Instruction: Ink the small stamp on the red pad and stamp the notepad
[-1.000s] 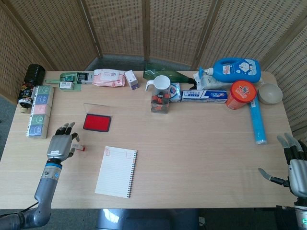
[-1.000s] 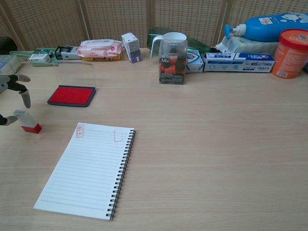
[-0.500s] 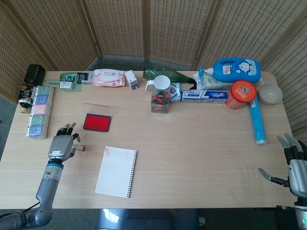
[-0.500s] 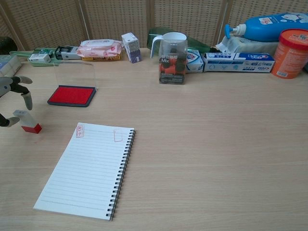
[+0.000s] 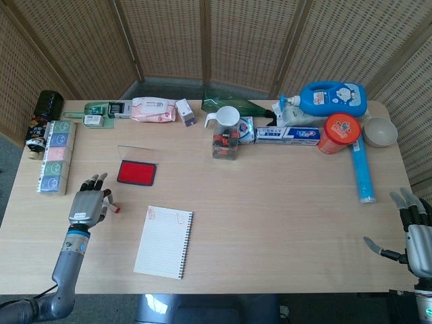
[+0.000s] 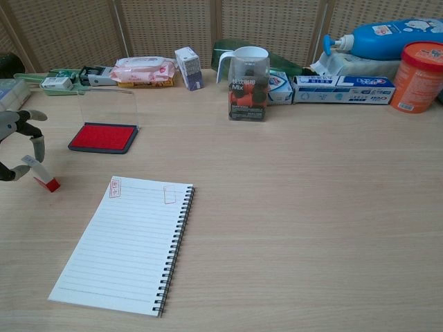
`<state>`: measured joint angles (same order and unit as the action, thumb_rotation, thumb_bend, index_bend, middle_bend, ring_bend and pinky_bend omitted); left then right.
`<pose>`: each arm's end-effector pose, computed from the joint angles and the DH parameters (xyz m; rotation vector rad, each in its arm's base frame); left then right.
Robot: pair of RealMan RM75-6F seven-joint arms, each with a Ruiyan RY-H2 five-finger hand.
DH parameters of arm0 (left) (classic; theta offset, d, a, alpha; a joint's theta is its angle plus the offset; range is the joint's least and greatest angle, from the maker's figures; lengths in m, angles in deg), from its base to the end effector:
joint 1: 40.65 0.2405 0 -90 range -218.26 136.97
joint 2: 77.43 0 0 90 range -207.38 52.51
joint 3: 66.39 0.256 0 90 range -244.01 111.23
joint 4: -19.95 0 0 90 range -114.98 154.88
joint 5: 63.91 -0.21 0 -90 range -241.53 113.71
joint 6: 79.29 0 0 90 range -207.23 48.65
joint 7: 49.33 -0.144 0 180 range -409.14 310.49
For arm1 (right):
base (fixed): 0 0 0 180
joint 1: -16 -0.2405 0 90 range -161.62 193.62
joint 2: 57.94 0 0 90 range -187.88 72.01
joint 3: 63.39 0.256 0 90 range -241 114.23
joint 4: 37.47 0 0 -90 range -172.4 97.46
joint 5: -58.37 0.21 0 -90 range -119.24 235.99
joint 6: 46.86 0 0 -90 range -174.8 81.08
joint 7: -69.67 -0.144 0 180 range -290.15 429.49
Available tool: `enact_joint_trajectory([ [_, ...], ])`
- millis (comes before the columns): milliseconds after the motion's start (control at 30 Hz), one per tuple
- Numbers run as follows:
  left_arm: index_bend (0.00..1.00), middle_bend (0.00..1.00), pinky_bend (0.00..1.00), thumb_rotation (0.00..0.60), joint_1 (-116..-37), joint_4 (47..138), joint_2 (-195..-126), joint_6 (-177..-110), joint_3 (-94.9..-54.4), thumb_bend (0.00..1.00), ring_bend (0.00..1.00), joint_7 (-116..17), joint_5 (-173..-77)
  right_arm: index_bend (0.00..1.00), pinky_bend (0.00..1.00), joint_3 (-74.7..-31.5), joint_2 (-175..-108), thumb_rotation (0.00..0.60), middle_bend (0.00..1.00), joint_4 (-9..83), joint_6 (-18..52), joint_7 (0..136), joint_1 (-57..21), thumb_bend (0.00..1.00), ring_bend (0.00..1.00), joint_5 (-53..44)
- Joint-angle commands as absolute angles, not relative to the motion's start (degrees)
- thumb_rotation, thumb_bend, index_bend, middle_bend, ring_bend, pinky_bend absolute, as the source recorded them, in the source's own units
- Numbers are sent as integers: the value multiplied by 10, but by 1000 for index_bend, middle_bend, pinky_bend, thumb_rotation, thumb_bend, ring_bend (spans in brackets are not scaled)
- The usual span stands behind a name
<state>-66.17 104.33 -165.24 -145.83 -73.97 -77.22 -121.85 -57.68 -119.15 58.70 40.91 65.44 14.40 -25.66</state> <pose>-0.2632 0.2865 0.0120 -1.5358 -1.0181 -0.6430 -0.3090 -0.1726 0.1839 1.2442 -0.9412 0.9820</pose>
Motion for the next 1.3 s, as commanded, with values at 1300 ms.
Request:
enact_joint_trajectory([
  [1300, 553, 0, 92, 600, -756, 983, -1678, -1434, -818, 418, 0, -828, -1173, 0, 0, -575, -1193, 403, 0, 583, 395, 652, 139, 0, 0, -245],
])
